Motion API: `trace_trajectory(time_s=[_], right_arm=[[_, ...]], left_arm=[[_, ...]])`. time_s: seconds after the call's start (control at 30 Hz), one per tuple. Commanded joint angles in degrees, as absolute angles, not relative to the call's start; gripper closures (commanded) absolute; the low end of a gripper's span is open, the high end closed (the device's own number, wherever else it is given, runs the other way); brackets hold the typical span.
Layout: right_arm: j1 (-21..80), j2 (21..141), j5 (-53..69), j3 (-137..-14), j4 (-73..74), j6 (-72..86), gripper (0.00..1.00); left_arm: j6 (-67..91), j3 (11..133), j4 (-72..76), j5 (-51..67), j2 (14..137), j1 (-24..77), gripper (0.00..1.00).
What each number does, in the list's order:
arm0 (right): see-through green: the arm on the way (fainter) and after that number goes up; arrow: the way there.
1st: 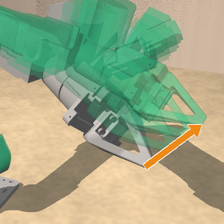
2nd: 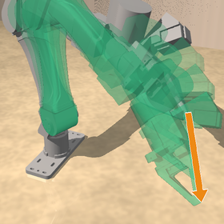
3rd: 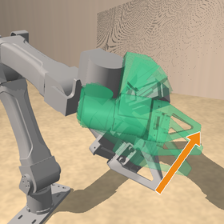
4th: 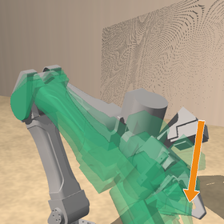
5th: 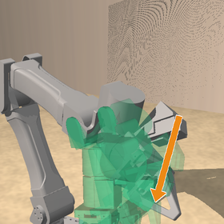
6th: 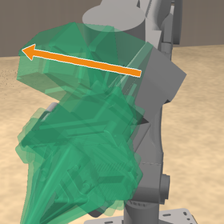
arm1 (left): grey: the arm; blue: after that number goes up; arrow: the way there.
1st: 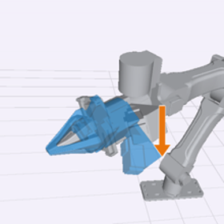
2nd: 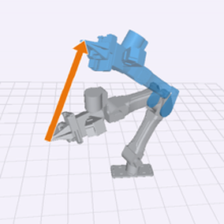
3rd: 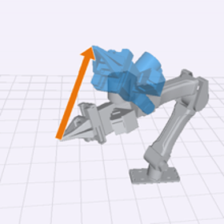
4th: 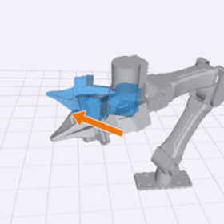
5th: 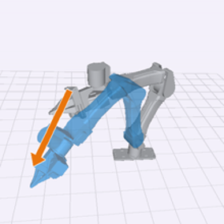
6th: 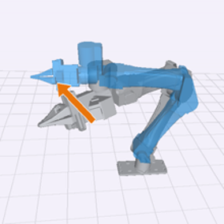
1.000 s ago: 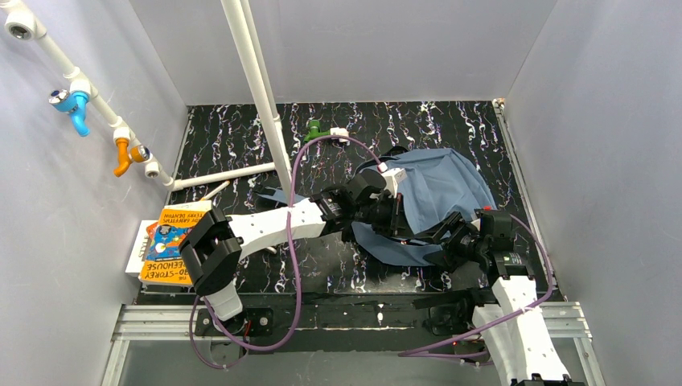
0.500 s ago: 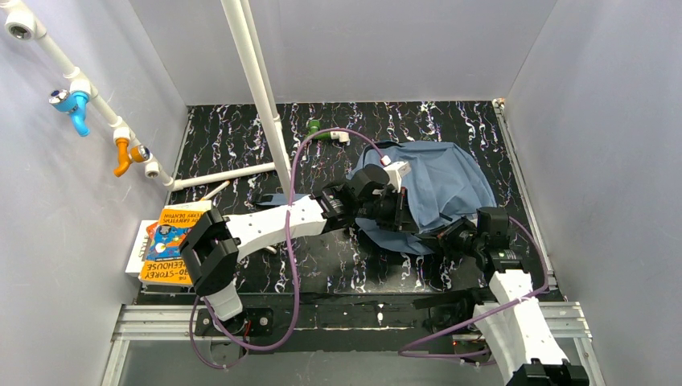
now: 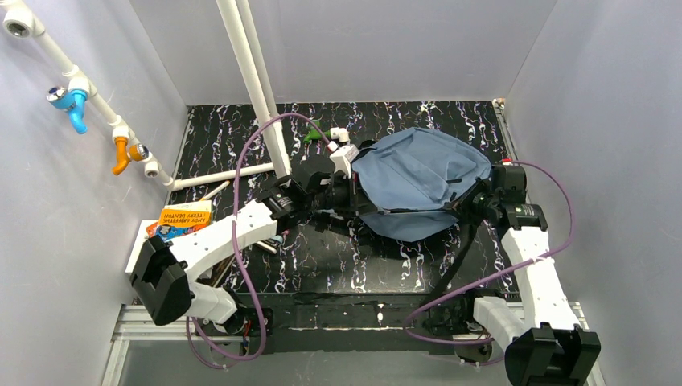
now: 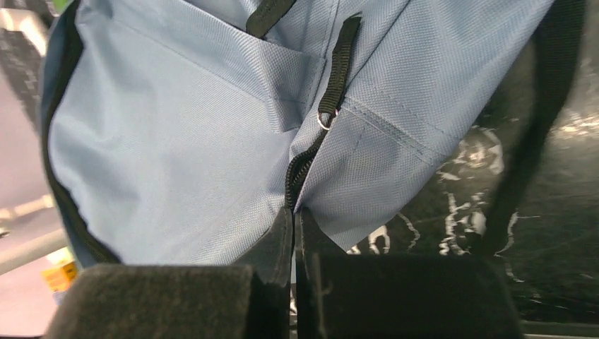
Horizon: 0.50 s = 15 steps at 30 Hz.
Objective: Pack the student bag
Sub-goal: Unzip the student bag at the center of the board.
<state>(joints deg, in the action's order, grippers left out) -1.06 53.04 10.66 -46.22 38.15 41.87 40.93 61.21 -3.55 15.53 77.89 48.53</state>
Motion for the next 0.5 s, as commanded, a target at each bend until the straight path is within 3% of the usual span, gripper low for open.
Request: trace_trajectory(time_s=[0.0,0.03,0.1,0.17,0.3,0.47], right_arm=[[-3.7,56.2,-6.6,-52.3,40.6,26.9,0.99],[-3.7,56.1,-6.0,-53.1,40.9,25.2,0.91],[-3.6,55.3,-4.2,-54.4,43.0,23.3,0.63],[-3.7,53.9,2.7,-54.0,43.5,22.3,0.45],[-2.8,51.9,15.0,-51.6,45.3,19.2,0.3],[6.6,49.7,11.8,-52.9,48.1,17.3,0.2]], left_arm=[[43.0,60.3,0.4,24.2,78.0,46.2,1.0],[44.3,60.3,2.3,25.3,79.0,46.2,1.0],[45.1,61.1,2.9,25.2,80.8,46.2,1.0],[44.7,62.1,3.0,24.4,81.9,46.2,1.0],[44.6,66.0,3.0,26.2,85.4,46.2,1.0],[44.6,68.1,3.0,27.6,87.6,46.2,1.0]])
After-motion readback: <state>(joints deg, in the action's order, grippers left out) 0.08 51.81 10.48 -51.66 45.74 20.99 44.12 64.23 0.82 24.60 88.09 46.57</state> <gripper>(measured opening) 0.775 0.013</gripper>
